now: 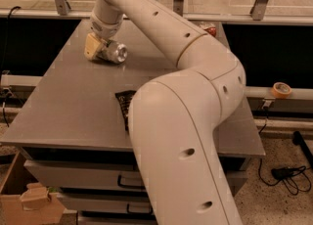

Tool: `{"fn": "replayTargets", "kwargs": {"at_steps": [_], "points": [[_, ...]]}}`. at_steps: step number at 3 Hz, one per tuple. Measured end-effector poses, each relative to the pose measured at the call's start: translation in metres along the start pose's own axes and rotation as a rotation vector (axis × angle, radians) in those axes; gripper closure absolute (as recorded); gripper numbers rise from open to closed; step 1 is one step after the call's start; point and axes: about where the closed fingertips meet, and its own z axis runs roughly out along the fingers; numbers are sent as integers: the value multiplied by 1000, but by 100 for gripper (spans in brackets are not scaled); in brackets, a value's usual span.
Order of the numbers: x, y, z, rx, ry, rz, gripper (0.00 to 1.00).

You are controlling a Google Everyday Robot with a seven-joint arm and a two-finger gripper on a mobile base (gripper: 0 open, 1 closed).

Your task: Place 7up can upright

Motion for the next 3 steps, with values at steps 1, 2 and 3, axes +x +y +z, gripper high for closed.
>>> {"fn": "replayTargets", "kwargs": {"at_steps": [1, 2, 3], "points": [[-2, -2, -12, 11, -17, 25, 64], [-6, -4, -47, 27, -107, 13, 88], [-1, 1, -85, 15, -271, -32, 100]]}}
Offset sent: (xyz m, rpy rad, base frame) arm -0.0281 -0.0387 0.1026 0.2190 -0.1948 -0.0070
